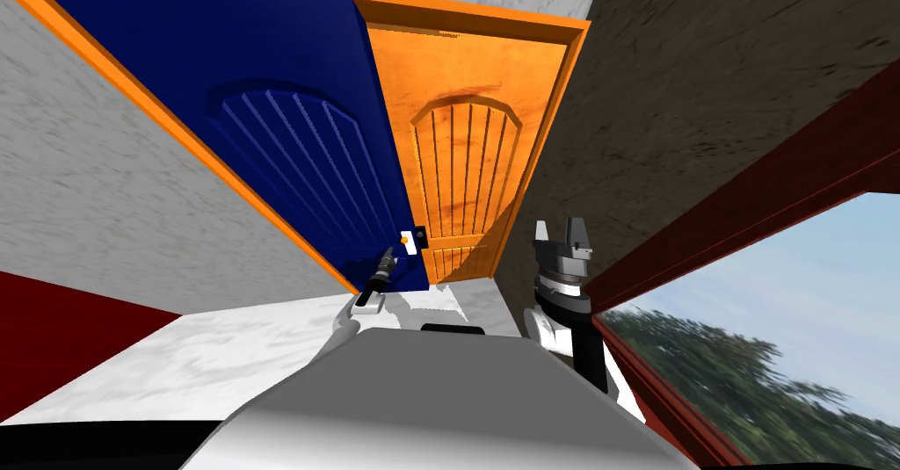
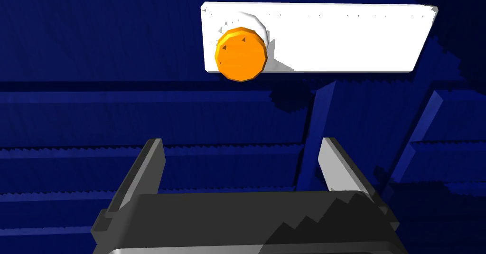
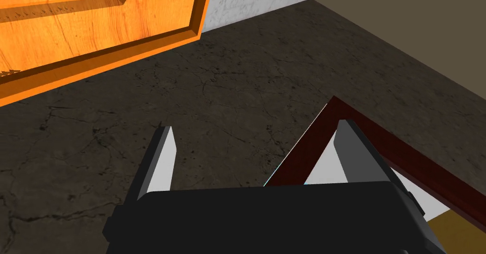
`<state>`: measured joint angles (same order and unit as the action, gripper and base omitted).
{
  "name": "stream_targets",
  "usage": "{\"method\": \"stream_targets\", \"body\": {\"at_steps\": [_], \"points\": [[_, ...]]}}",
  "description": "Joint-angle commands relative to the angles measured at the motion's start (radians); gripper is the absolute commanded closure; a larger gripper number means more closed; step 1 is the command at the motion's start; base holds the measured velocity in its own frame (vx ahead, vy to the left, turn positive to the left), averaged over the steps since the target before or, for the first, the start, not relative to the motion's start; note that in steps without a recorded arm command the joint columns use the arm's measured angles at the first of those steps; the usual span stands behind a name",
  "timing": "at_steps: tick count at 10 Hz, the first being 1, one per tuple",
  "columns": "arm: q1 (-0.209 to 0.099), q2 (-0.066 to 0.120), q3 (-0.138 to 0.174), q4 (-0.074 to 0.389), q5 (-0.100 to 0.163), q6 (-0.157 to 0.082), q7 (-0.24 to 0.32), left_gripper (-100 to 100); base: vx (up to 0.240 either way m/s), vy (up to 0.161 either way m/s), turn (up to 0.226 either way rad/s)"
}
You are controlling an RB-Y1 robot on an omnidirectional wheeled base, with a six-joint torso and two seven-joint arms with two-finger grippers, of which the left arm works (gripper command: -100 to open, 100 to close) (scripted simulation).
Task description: Pull the door open
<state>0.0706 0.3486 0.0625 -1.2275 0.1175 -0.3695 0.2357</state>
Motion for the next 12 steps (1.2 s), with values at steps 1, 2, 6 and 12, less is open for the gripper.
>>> {"method": "stream_targets", "body": {"at_steps": [1,2,6,12], "points": [[0.006,0.003,-0.016,-0.023,0.0,0.002,0.01,-100,-0.17,-0.071,-0.06],[0.004,0.003,-0.01,-0.019,0.0,0.004,0.006,-100,-0.076,-0.038,-0.008],[0.016,0.013,0.046,0.038,0.005,0.004,-0.01,-100,0.073,0.131,0.105],[-0.034,-0.015,0.024,0.048,-0.003,-0.007,-0.018,-100,0.203,-0.051,-0.095]]}}
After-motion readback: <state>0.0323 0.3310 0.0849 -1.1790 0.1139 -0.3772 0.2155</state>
